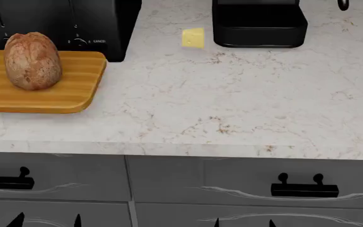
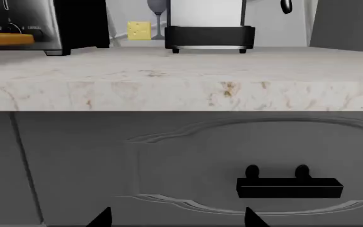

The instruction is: Pick up the wedge of cheese and place it on the slice of bread to prepare a simple cheese on bread dish.

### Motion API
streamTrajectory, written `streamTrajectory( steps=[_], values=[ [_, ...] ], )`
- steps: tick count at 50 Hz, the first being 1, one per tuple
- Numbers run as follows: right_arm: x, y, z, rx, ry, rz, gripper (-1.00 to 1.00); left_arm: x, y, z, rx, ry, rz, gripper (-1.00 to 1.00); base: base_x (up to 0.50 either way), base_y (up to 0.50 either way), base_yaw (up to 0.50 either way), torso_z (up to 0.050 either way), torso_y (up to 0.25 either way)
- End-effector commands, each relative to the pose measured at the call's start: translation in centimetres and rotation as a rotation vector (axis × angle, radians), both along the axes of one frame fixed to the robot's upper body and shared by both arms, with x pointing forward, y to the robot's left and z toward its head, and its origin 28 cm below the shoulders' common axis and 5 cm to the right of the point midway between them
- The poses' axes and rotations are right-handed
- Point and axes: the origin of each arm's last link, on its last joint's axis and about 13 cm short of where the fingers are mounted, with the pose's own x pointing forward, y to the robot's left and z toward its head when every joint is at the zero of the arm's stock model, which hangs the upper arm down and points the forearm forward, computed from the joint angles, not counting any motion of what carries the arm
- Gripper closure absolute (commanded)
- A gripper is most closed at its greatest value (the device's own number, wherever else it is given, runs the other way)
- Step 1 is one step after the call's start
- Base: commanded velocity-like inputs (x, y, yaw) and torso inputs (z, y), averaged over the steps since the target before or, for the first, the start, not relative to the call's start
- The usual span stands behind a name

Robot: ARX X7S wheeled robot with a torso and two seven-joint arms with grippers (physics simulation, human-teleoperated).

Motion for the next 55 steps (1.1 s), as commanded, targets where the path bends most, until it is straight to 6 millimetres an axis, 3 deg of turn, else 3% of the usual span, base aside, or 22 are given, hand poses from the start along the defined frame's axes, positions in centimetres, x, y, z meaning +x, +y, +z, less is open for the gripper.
streamTrajectory(
  steps=[1,2,21,55],
  values=[
    [0.02,0.02,0.19,0.000,0.000,0.000,-1.00,-0.16,0.13,-0.33,0.094,-0.005,-0.002,-1.00,0.00,0.00,0.00,0.000,0.000],
    [0.02,-0.07,-0.08,-0.002,-0.005,-0.006,-1.00,-0.03,0.19,0.04,-0.016,0.001,0.006,-1.00,0.00,0.00,0.00,0.000,0.000],
    [-0.15,0.05,0.07,0.002,-0.004,-0.002,-1.00,-0.26,0.39,-0.02,-0.028,-0.047,-0.016,-1.00,0.00,0.00,0.00,0.001,0.000],
    [0.02,-0.07,-0.13,-0.006,-0.008,-0.011,-1.00,-0.27,0.53,0.16,-0.052,-0.057,-0.023,-1.00,0.00,0.00,0.00,0.049,0.000]
  ],
)
